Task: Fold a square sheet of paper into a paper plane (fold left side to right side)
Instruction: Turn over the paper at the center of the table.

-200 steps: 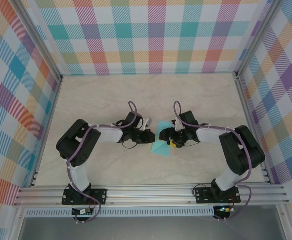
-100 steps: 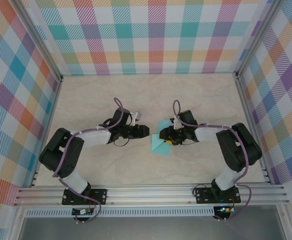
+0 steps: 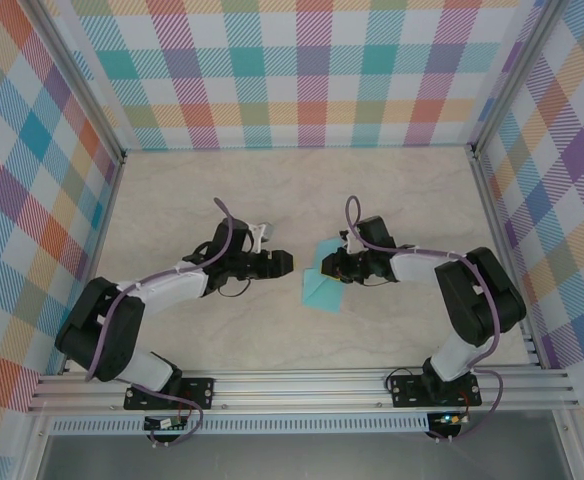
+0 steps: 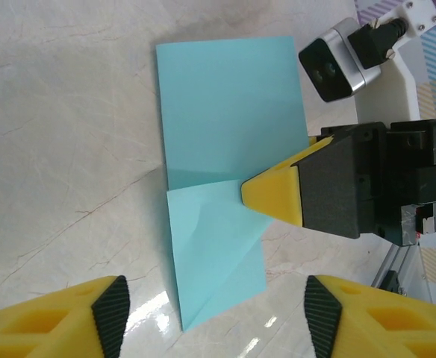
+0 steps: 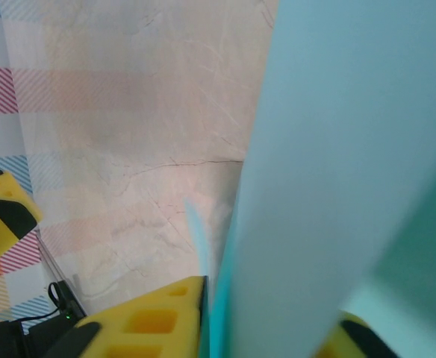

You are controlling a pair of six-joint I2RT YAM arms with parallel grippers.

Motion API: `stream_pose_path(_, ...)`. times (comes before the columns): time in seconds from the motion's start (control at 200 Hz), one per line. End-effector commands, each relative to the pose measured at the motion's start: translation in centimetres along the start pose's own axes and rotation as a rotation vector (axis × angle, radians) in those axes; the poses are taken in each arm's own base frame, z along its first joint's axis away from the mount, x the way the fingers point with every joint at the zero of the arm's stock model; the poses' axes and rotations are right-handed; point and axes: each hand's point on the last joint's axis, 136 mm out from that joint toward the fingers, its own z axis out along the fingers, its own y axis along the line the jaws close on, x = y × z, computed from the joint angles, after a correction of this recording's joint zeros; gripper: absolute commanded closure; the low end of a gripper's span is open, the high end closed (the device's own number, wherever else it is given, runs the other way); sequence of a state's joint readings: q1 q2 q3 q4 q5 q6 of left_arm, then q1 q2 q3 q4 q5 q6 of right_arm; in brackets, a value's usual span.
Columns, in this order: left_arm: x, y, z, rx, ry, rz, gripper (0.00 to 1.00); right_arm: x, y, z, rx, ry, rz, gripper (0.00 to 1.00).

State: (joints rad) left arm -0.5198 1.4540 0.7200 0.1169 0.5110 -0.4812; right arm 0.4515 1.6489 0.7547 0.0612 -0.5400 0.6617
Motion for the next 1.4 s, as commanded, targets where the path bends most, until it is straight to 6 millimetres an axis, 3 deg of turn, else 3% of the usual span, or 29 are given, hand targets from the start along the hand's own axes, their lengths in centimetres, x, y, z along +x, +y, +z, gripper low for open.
stream_pose_path(0.0,-0.9,-0.5,-2.1,-0.012,-0.065,0.012,0.28,-1.5,2.9,-2.0,-0.051,-0.061,-0.097,0.88)
stream_pose_path(0.12,-2.0,-2.5,-4.4,0.025,-0.136,0.044,0.15,-2.5,5.9,-5.0,-0.112,-0.138,-0.183,0.9)
stream_pose_path(0.25,-3.7,-6.9,-7.7,0.147,-0.226,0.093,0.0,-3.2,11.0,-10.0,-0.217,-0.237,-0.324,0.89)
stream_pose_path(0.445,-5.9,-14.3,-12.5,0.391,-0.307,0.176,0.0,-1.8,20.2,-18.0,-0.421,-0.329,-0.567,0.88)
stream_pose_path(0.595,-7.0,-19.0,-15.3,0.567,-0.336,0.24,0.0,0.1,25.1,-21.8,-0.562,-0.317,-0.683,0.88)
stream_pose_path(0.81,-6.3,-23.7,-18.3,0.718,-0.362,0.373,0.07,2.0,28.0,-22.3,-0.618,-0.266,-0.753,0.87)
stream_pose_path(1.045,-5.2,-25.5,-18.4,0.742,-0.344,0.427,0.21,3.4,29.7,-22.3,-0.687,-0.222,-0.774,0.86)
stream_pose_path(1.395,-4.6,-26.3,-18.8,0.765,-0.381,0.449,0.75,3.5,29.6,-22.6,-0.682,-0.246,-0.754,0.83)
